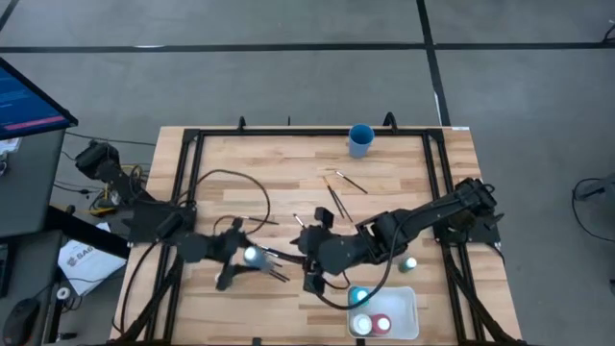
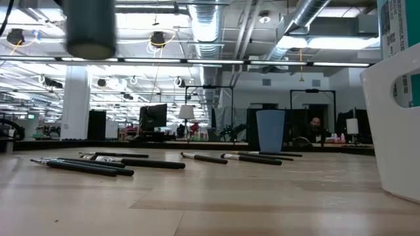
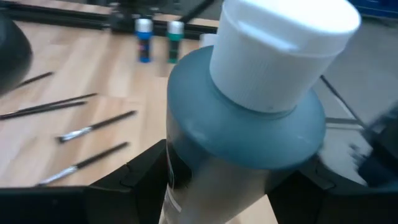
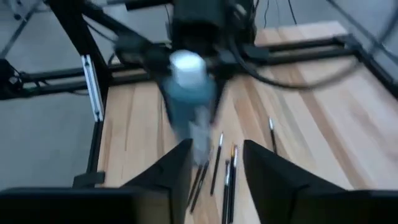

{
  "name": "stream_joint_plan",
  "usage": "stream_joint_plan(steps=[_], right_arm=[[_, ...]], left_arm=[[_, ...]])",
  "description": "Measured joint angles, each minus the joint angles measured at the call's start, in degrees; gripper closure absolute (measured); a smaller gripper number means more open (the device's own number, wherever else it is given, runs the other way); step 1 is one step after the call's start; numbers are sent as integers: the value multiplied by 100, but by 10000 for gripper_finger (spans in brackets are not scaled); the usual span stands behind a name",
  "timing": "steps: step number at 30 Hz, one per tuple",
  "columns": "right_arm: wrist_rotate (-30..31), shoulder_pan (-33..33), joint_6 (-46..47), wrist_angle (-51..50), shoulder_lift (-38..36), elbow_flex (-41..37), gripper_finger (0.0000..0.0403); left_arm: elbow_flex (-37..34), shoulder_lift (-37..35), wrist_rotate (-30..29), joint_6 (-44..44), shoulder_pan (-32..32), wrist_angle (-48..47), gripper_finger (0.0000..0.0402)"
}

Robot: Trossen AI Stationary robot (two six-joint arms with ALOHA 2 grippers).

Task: Pick & Place Paint Supplies
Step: Put the large blue paint bottle into the white bin

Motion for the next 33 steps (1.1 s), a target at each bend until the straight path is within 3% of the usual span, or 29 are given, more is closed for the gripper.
stream_joint_plan(steps=[8,20,26,33], right_arm=[[-375,-262,-431,616,1,0,206],[-693,-715,-1017,739,109,-7,213],[-1174,-850,-1205,904,107,-7,203],[-1257,-914,-1376,953,247,-17,194]], left_arm=[[0,164,601,0,847,18,183],[0,165,775,220,1068,145,183],[0,165,813,297,1210,294,183],[2,165,1099,299,1510,515,183]])
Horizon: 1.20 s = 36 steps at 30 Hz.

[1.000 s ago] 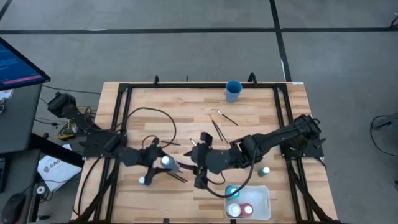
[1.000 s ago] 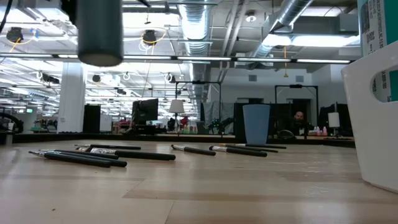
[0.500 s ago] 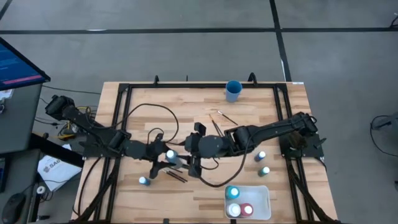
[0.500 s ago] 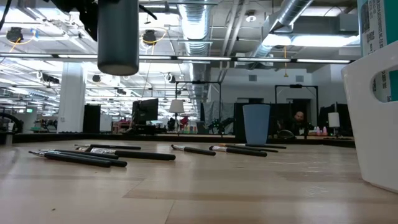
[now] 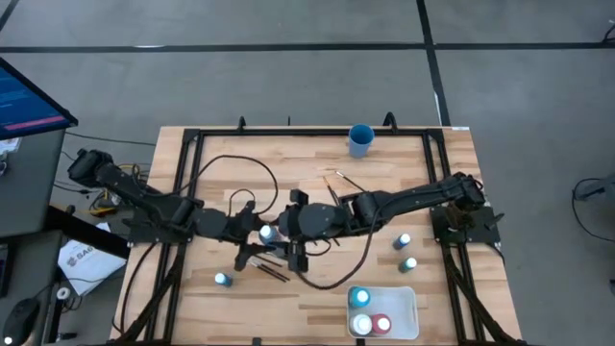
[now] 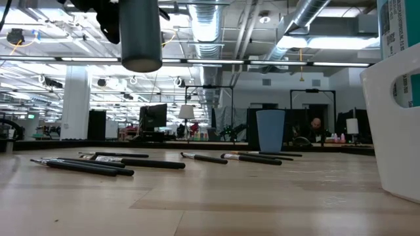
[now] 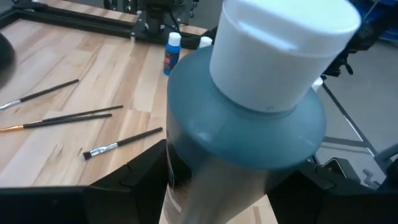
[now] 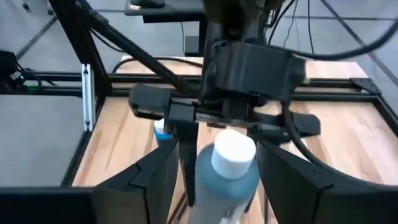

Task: Pick & Place Paint Supplies
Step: Put the large blue paint bottle into the white bin

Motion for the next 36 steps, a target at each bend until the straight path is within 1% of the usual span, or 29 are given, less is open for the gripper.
stream_joint_plan(steps=[4,13,16,20,23,36], right_arm=[[-84,-51,0,-8,57,20,192],[-85,-200,-32,-48,72,11,193],[-204,-280,-124,-32,72,11,192],[-374,-309,-133,8,249,3,189],[-514,-310,-133,70,241,3,189],[-512,-391,-134,136,234,11,201]], left_arm=[[0,0,71,1,113,167,183],[0,2,74,16,159,158,183],[0,2,73,156,159,170,183],[0,2,72,170,159,174,183],[0,2,65,173,164,180,183],[0,20,59,173,176,229,183]])
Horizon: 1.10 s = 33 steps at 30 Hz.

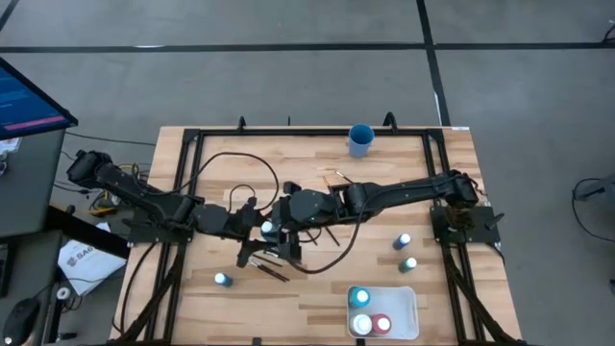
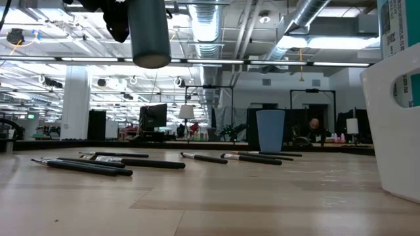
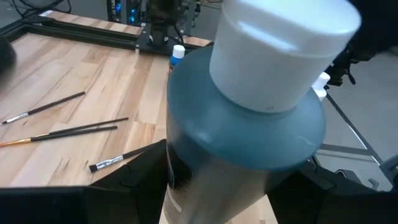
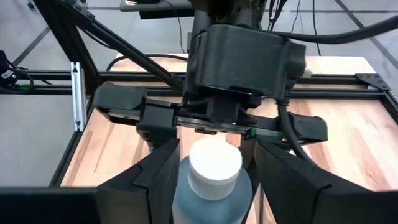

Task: Pick & Place Paint Supplies
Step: Put the large blue paint bottle into the white bin

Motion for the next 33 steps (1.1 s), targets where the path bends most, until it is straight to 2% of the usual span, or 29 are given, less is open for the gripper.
stream_joint_plan(steps=[20,28,33], right_arm=[[-3,-26,30,-6,5,0,202],[-55,-17,96,42,230,13,203],[-92,-27,134,200,256,-2,216]], left_arm=[[0,15,-37,-2,22,74,183],[-3,22,-35,-6,22,129,183],[-1,19,-31,-3,22,132,183]])
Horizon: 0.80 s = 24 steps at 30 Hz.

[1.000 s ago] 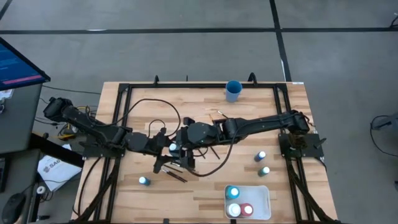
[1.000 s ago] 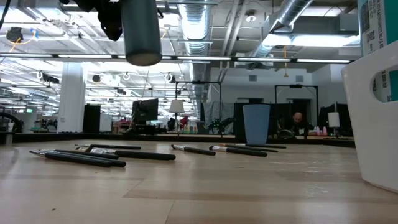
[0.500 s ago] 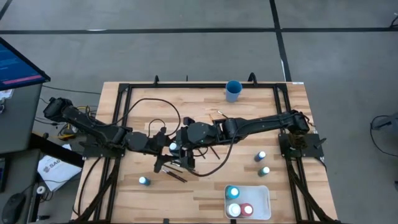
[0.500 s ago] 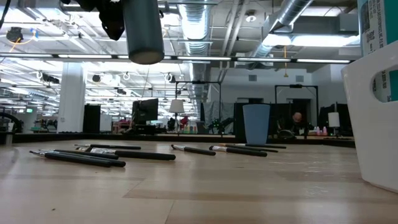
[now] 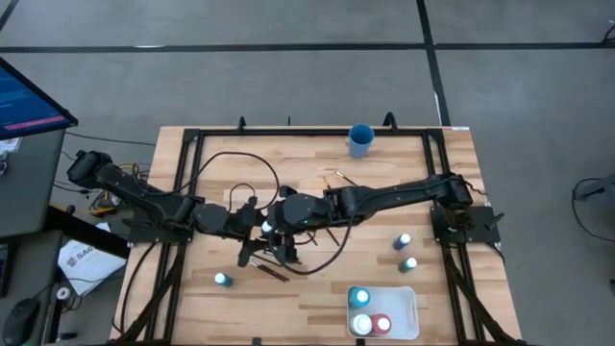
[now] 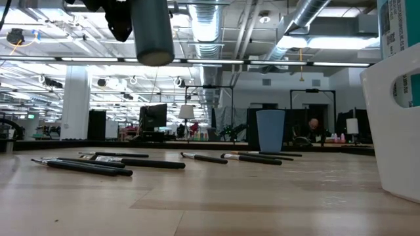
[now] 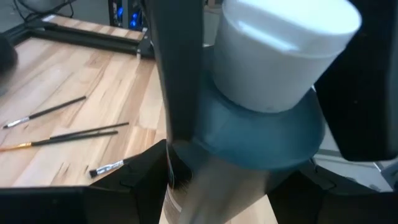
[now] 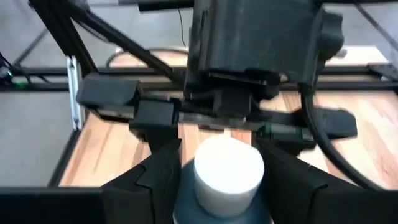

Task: Pick & Place Paint Supplies
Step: Put the large blue paint bottle into the white bin

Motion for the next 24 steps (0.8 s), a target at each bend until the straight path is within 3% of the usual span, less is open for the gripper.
stream_joint_plan(steps=[12,17,24], right_arm=[[-6,1,24,5,0,0,295],[-3,14,24,7,0,0,297],[187,159,2,-187,-342,-6,297]], left_arm=[[1,-2,0,123,0,-39,183],[1,-2,0,138,0,-42,177],[5,-17,39,381,-2,-17,129]])
